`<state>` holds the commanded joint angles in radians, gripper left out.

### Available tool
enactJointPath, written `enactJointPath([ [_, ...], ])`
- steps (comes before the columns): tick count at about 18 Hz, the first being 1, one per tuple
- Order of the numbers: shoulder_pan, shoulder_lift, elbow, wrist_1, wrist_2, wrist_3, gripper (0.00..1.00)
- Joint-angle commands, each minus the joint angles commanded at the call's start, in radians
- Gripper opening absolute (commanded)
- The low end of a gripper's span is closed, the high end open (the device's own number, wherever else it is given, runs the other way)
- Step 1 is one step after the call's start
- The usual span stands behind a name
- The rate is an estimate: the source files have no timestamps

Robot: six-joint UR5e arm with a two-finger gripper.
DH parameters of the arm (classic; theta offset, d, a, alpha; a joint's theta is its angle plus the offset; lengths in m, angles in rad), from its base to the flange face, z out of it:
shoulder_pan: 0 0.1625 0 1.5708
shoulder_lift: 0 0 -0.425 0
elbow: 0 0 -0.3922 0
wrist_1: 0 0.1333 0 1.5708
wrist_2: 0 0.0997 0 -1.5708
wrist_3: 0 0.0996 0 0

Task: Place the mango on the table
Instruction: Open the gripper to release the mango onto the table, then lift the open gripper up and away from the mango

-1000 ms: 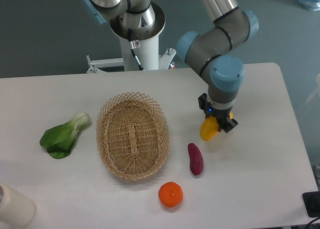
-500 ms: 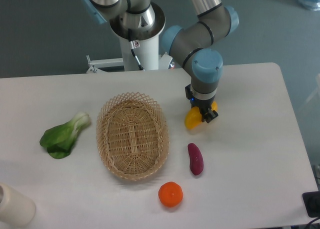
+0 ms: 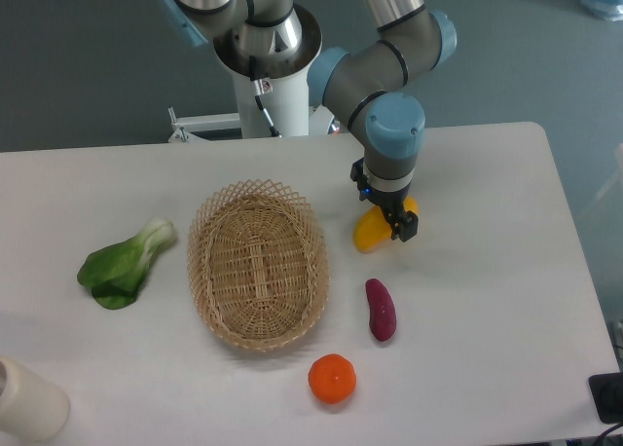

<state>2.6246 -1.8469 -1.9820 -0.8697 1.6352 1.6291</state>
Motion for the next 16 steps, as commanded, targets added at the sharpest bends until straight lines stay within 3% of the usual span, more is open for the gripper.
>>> enactJointPath([
  [6, 0.041, -0.02, 0.126, -0.029, -0.035, 0.003, 1.0],
  [16, 0.045, -0.159, 0.368, -0.043, -0.038, -0.041, 1.0],
])
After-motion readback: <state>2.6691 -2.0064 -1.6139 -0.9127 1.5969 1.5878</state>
